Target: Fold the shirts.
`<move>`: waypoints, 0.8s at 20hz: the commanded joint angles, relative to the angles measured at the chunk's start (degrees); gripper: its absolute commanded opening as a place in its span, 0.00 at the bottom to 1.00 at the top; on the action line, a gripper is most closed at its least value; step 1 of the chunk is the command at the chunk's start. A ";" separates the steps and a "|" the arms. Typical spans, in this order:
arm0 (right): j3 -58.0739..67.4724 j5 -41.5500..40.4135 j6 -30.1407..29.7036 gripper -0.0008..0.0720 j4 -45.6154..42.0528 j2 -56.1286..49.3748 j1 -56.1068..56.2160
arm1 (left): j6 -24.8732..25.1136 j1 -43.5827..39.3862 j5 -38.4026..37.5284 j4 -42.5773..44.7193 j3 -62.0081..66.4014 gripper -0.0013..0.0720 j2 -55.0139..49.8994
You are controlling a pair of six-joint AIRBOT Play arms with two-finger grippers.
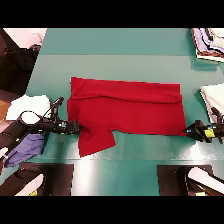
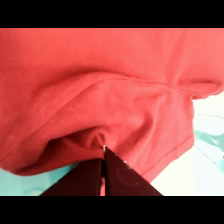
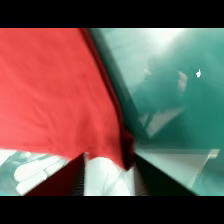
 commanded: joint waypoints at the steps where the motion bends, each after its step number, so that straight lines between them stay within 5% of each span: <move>1: -0.74 -4.68 -0.44 0.29 0.92 -0.59 3.23 | 0.00 0.00 0.11 0.02 0.09 0.06 0.07; 2: -0.70 -4.68 -0.46 0.04 0.76 -0.57 4.04 | 0.00 0.00 -0.22 0.04 0.09 0.06 0.07; 6: -0.63 -1.07 -0.33 0.04 -1.79 4.46 5.22 | -2.38 0.00 -9.40 7.69 2.82 0.05 1.97; 13: -0.52 9.05 5.90 0.03 -21.92 26.16 5.18 | -9.92 0.00 -29.44 8.83 5.22 0.05 19.17; 16: 4.33 7.72 7.04 0.03 -19.63 28.55 6.58 | -9.94 0.00 -26.53 9.57 13.18 0.06 19.04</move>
